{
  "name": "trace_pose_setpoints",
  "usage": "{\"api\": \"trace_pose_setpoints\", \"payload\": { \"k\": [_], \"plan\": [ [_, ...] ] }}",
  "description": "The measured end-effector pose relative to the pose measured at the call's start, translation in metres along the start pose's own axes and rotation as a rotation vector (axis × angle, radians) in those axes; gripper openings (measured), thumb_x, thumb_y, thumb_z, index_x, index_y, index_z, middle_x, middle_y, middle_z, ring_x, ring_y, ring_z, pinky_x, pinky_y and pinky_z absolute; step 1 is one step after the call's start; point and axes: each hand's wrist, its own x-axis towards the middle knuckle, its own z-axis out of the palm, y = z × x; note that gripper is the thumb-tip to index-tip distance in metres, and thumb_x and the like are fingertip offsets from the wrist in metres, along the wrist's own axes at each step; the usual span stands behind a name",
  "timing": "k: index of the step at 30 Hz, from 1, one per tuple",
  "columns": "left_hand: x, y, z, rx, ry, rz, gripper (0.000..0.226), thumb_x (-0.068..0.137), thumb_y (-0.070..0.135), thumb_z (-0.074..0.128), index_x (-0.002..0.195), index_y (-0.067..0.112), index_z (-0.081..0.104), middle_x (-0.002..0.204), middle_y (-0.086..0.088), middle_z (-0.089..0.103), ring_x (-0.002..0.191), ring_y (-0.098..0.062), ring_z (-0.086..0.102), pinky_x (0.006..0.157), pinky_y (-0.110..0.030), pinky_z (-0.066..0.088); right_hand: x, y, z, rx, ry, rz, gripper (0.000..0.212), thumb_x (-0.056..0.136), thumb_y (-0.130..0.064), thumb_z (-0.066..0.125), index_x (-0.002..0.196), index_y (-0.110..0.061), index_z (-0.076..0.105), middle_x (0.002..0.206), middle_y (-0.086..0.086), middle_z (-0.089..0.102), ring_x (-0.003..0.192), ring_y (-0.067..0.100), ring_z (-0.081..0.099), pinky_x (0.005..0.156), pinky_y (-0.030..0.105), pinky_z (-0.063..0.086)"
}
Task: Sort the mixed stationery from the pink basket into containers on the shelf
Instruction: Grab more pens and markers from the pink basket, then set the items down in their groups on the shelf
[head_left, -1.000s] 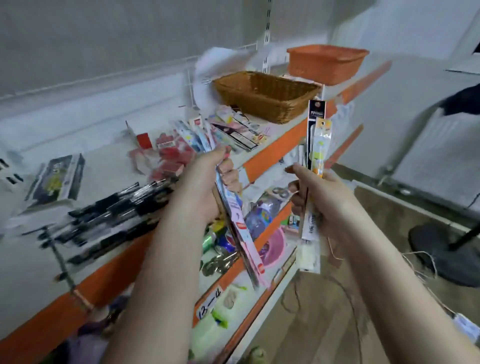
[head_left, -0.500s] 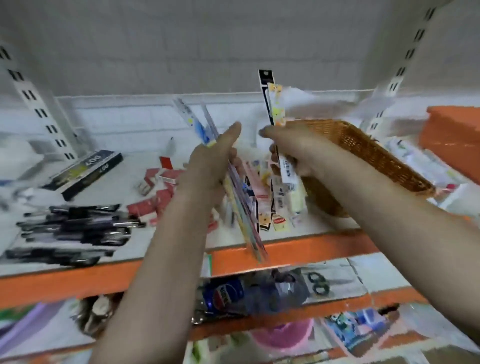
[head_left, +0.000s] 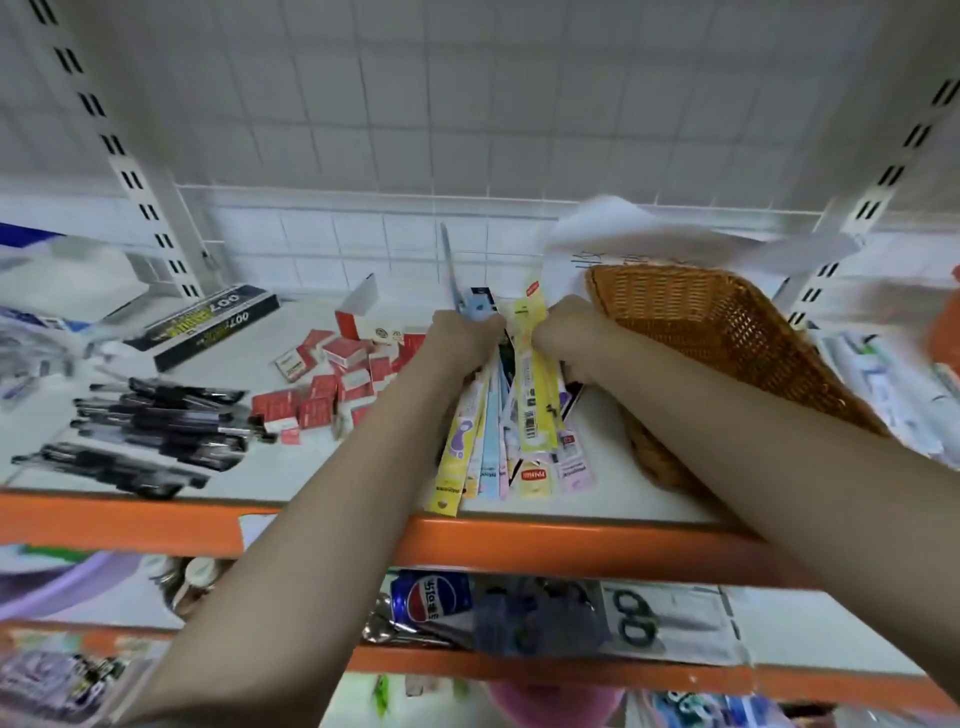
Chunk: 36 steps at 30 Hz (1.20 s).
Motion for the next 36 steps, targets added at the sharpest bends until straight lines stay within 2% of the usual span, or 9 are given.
{"api": "trace_pose_setpoints", "payload": {
  "k": [3, 7, 10, 12, 15, 18, 21, 27, 36],
  "plan": [
    [0.004, -0.005, 0.02, 0.021, -0.044, 0.119, 0.037, 0.092, 0.014, 0.046, 0.126, -0.002, 0.047, 0.096, -0.017, 0.058, 0.062, -0.016, 0.047, 0.046, -0.022, 0.034, -0.003, 0.002, -0.012, -0.202, 0.016, -0.08, 0.006, 0.085, 0.003, 0.053, 0.084, -0.003, 0.051, 0.076, 0.015, 0.051, 0.058, 0.021, 0.048, 0.048, 0.023, 0.037],
    [0.003, -0.007, 0.035, -0.054, -0.068, 0.215, 0.043, 0.089, 0.01, 0.056, 0.13, 0.004, 0.047, 0.104, -0.011, 0.063, 0.088, -0.025, 0.063, 0.06, -0.019, 0.042, -0.014, 0.009, -0.029, -0.465, 0.122, -0.231, 0.036, 0.09, -0.029, 0.063, 0.072, -0.006, 0.042, 0.067, 0.002, 0.04, 0.069, 0.02, 0.045, 0.05, 0.026, 0.029],
    [0.001, -0.005, 0.034, 0.216, 0.054, 0.267, 0.044, 0.088, 0.017, 0.06, 0.127, 0.002, 0.046, 0.11, -0.011, 0.06, 0.082, -0.02, 0.055, 0.049, -0.013, 0.031, -0.018, 0.011, -0.038, -0.48, 0.155, -0.251, 0.033, 0.097, -0.034, 0.048, 0.089, -0.002, 0.049, 0.072, 0.005, 0.045, 0.08, 0.022, 0.049, 0.052, 0.028, 0.032],
    [-0.003, 0.001, 0.027, 0.467, 0.037, 0.265, 0.047, 0.09, 0.026, 0.058, 0.127, -0.001, 0.045, 0.12, -0.016, 0.056, 0.096, -0.026, 0.054, 0.064, -0.015, 0.032, -0.025, 0.013, -0.053, -0.404, 0.197, -0.247, 0.037, 0.1, -0.036, 0.04, 0.087, -0.003, 0.048, 0.072, 0.008, 0.047, 0.076, 0.027, 0.05, 0.048, 0.027, 0.031],
    [-0.021, 0.017, 0.019, 0.721, -0.007, 0.293, 0.042, 0.097, 0.032, 0.045, 0.124, 0.0, 0.051, 0.122, -0.018, 0.057, 0.099, -0.029, 0.053, 0.075, -0.029, 0.037, -0.041, 0.035, -0.092, -0.203, 0.325, -0.224, 0.037, 0.098, -0.042, 0.041, 0.099, -0.008, 0.053, 0.088, 0.013, 0.059, 0.082, 0.03, 0.057, 0.059, 0.029, 0.038],
    [-0.049, 0.035, 0.03, 0.661, 0.08, 0.368, 0.037, 0.099, 0.025, 0.04, 0.129, 0.009, 0.052, 0.131, -0.012, 0.055, 0.117, -0.029, 0.051, 0.091, -0.033, 0.041, -0.057, 0.079, -0.138, -0.157, 0.457, -0.12, 0.046, 0.096, -0.043, 0.046, 0.125, -0.008, 0.048, 0.111, 0.014, 0.057, 0.097, 0.029, 0.054, 0.07, 0.029, 0.037],
    [-0.08, 0.053, 0.069, 0.587, 0.095, 0.525, 0.034, 0.099, 0.022, 0.038, 0.125, 0.011, 0.057, 0.126, -0.011, 0.059, 0.117, -0.028, 0.053, 0.092, -0.033, 0.041, -0.062, 0.128, -0.176, -0.221, 0.452, 0.024, 0.042, 0.096, -0.03, 0.048, 0.122, 0.002, 0.049, 0.097, 0.02, 0.056, 0.075, 0.033, 0.051, 0.061, 0.029, 0.038],
    [-0.1, 0.058, 0.153, 0.576, 0.109, 0.62, 0.028, 0.096, 0.018, 0.041, 0.111, 0.008, 0.063, 0.114, -0.015, 0.059, 0.109, -0.031, 0.054, 0.09, -0.036, 0.042, -0.062, 0.194, -0.196, -0.35, 0.407, 0.116, 0.033, 0.096, -0.02, 0.049, 0.122, 0.0, 0.051, 0.125, 0.023, 0.054, 0.113, 0.036, 0.052, 0.086, 0.033, 0.041],
    [-0.134, 0.031, 0.083, 0.624, 0.323, 0.454, 0.036, 0.096, 0.022, 0.045, 0.129, 0.013, 0.055, 0.133, -0.013, 0.053, 0.121, -0.031, 0.049, 0.098, -0.04, 0.042, -0.109, 0.125, -0.152, -0.387, 0.438, -0.419, 0.032, 0.097, -0.023, 0.047, 0.122, -0.007, 0.058, 0.122, 0.012, 0.061, 0.112, 0.027, 0.054, 0.09, 0.032, 0.041]
  ]
}}
